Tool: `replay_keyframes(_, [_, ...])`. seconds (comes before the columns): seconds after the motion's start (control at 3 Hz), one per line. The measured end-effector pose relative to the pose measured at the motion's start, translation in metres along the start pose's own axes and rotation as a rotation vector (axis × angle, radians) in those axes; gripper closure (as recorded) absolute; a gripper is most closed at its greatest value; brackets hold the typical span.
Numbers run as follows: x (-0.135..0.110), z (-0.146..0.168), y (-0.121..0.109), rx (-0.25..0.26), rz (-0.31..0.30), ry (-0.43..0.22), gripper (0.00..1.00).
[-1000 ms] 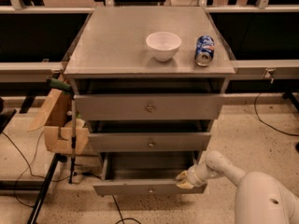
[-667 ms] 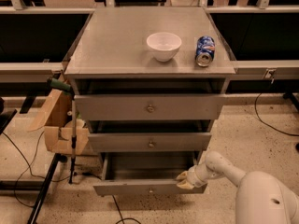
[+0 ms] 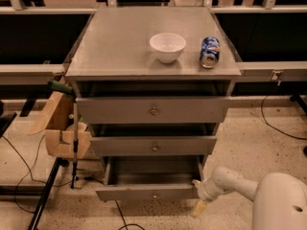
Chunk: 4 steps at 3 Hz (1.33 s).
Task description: Open bottom drawer
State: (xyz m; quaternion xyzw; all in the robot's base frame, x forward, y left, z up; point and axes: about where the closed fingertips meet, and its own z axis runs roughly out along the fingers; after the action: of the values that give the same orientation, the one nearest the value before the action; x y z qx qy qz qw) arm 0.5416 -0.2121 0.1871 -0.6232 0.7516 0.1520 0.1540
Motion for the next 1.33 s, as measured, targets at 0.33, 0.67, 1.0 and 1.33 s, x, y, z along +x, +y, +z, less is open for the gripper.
replay_keyframes(0.33, [0.013,0.014,0.030,0.018,-0.012,0.061,0.00])
replay_keyframes(0.67, [0.012,0.013,0.029,0.018,-0.012,0.061,0.00])
replay_keyframes(1.0, [0.005,0.021,0.034,0.025,-0.028,0.053,0.00])
replay_keyframes(1.33, [0.003,0.023,0.036,0.025,-0.033,0.052,0.18])
